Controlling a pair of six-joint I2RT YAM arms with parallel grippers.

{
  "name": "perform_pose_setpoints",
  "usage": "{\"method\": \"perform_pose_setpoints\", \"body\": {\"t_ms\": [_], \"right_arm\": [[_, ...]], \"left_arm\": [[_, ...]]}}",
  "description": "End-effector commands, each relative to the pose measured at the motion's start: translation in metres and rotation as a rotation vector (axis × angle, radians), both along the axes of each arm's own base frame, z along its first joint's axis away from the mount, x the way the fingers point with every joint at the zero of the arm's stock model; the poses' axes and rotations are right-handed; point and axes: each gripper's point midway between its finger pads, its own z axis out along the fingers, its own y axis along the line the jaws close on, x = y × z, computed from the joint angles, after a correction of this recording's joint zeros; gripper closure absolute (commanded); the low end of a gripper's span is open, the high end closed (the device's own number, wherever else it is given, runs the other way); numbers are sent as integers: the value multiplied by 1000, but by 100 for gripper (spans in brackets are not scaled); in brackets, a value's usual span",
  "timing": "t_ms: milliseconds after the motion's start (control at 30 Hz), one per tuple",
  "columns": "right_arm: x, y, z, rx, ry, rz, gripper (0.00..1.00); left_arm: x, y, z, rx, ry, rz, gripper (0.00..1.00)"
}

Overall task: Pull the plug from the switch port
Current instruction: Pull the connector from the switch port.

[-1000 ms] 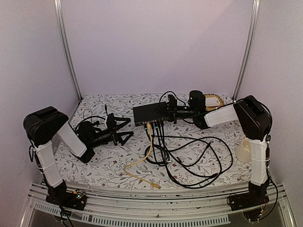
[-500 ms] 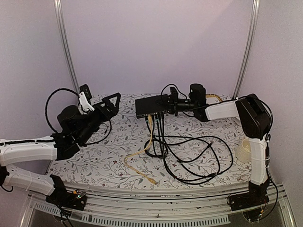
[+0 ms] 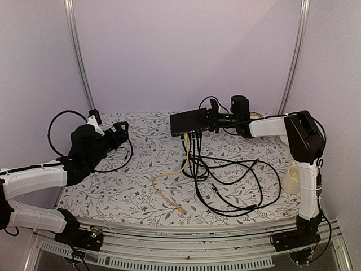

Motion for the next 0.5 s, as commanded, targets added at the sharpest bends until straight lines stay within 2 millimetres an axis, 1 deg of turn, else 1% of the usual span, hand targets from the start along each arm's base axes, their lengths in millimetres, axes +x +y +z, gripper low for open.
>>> {"method": "perform_pose_setpoints", "body": {"t_ms": [0, 33, 100, 167, 267, 367, 467], "right_arm": [[-5, 14, 34, 37, -93, 8, 98], [-7, 18, 33, 37, -92, 10, 98], [-18, 27, 38, 72, -89, 40, 98], [-28, 35, 42, 106, -55, 74, 98], [-38, 44, 37, 112, -19, 115, 98], [-49, 50, 35, 120, -1, 134, 98], [-61, 54, 35, 142, 18, 159, 98]], "left_arm": [[-20, -53, 5, -106, -48, -424, 7], [-26, -60, 2, -121, -50, -475, 9], [-36, -75, -2, -141, -58, -588, 13], [-45, -90, -2, -153, -75, -695, 18], [-51, -109, -6, -210, -60, -818, 25], [-59, -128, -2, -265, -58, -955, 28], [-62, -137, -4, -314, -38, -1023, 28]]}}
